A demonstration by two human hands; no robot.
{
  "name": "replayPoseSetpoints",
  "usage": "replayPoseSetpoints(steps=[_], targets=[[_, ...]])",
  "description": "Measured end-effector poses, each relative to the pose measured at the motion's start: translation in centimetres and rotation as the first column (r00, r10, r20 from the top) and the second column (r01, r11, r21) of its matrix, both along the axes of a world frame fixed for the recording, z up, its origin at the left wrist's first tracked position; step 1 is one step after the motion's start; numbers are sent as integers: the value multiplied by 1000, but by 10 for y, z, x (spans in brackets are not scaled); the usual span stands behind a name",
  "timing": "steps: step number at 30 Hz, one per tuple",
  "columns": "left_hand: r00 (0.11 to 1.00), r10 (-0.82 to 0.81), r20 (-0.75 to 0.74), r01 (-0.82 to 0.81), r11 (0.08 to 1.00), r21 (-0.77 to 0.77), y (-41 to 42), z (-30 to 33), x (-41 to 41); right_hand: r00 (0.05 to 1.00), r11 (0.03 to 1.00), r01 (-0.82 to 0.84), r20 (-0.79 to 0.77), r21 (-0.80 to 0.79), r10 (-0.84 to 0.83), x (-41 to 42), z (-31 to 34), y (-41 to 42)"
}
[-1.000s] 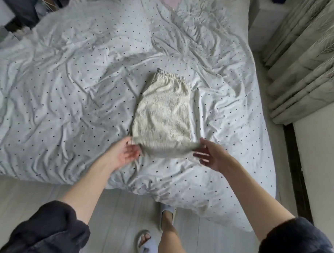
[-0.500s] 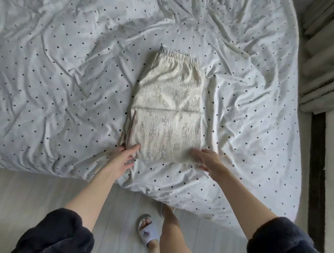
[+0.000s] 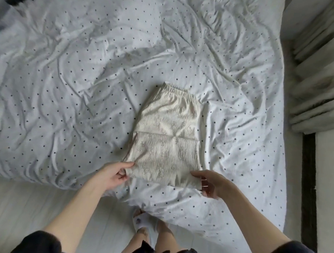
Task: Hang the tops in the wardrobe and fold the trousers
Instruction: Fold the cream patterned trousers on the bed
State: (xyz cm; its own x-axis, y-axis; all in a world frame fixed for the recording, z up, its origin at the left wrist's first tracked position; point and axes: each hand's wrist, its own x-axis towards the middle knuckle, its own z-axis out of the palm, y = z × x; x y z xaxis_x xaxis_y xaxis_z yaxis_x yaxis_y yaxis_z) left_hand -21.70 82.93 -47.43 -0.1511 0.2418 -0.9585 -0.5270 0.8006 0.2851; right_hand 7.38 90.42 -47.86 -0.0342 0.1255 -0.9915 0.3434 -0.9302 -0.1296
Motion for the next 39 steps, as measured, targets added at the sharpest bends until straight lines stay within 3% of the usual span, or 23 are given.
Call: replayPoseSetpoints(steps=[5,7,10,12,14,15,17,19,20,23,27,30,33,35,37,39], targets=[[992,-64,-105,76,991,109,73,52,-6,998,996,48,-38,68,-46,-12,43,59],[987,-9,-161,44,976,215,118,74,-10,982,975,180,-90,131,-169,-23,61,91],[961,122,-247,0,896,445,182,90,-19,857,821,497,-304,281,-415,-43,80,137],[883,16,-469,248,831,497,215,86,-23,818,706,572,-355,417,-453,-56,80,157],[611,-173,-772,642,679,356,225,74,-17,945,677,311,-141,667,-295,-70,63,157],[428,-210,-879,801,538,262,215,66,-9,986,631,86,26,771,-167,-74,54,143],[101,-284,-953,970,240,31,198,33,0,948,503,-301,312,810,65,-84,24,119],[-200,-317,-927,973,48,-226,178,0,6,849,423,-526,426,738,312,-89,-2,97],[-307,-325,-894,947,-12,-321,176,-20,3,796,399,-597,453,697,401,-92,-15,93],[-458,-279,-844,885,-53,-463,182,-54,-9,695,357,-707,508,610,509,-98,-33,95],[-500,-242,-832,863,-56,-502,190,-78,-11,656,358,-738,483,572,580,-100,-52,114],[-512,-279,-812,855,-74,-513,191,-91,-6,700,369,-678,404,636,589,-93,-65,122],[-488,-265,-832,871,-81,-485,190,-88,-9,911,494,-410,323,767,256,-81,-63,123],[-419,-212,-883,907,-71,-414,188,-77,-14,961,562,-227,278,795,-5,-69,-56,128],[-304,-148,-941,950,24,-311,186,-68,-18,962,604,-160,260,781,-82,-58,-53,138],[-147,-138,-980,951,253,-178,181,-51,-19,984,676,-88,171,732,-56,-52,-49,149]])
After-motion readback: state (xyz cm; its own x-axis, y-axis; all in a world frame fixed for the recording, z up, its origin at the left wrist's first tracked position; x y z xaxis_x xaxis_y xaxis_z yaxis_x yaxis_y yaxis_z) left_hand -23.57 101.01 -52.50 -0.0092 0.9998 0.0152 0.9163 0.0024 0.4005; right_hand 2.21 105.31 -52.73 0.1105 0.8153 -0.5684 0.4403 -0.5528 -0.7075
